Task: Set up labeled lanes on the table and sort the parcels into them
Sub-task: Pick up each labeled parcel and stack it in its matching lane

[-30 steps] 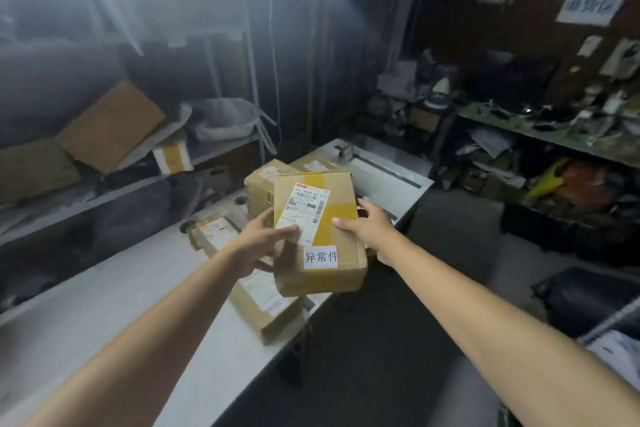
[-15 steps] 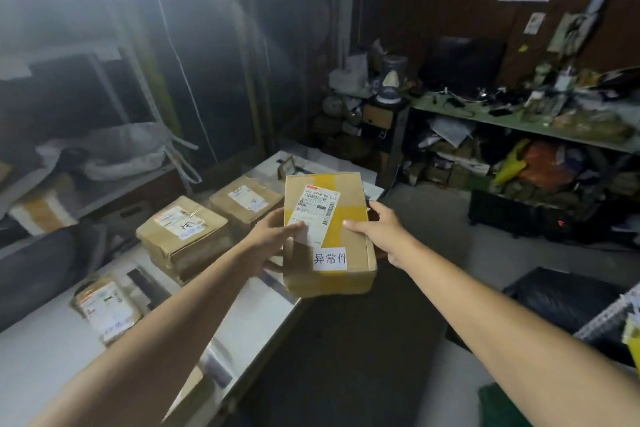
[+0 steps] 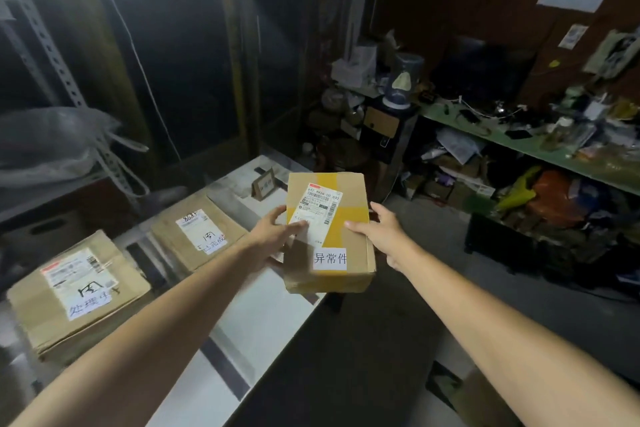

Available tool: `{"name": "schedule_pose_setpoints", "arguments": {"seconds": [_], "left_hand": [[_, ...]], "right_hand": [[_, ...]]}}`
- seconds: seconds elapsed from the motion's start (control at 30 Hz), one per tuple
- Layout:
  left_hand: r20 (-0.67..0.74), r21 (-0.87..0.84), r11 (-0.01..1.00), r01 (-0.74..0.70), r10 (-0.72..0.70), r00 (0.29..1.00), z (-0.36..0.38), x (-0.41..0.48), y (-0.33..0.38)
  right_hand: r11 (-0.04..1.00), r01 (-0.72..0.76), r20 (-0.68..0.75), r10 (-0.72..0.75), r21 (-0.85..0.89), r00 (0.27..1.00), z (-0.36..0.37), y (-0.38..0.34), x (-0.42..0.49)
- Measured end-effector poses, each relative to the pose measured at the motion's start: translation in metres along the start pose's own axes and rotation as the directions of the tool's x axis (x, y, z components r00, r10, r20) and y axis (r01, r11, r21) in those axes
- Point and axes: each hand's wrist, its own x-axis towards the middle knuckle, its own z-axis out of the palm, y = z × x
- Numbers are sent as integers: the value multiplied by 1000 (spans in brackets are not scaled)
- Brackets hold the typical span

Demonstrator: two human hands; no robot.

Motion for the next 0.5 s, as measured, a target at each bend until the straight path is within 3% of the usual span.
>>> {"name": "schedule_pose_setpoints", "arguments": {"seconds": [0.2, 0.5], "left_hand": [[-67, -32, 999, -11, 9, 998, 8, 72, 39], [-281, -208, 976, 60, -118, 952, 46, 159, 63]], "right_hand": [[999, 23, 57, -21, -30, 998, -13, -20, 99], [990, 53, 350, -4, -132, 937, -21, -33, 266]]}}
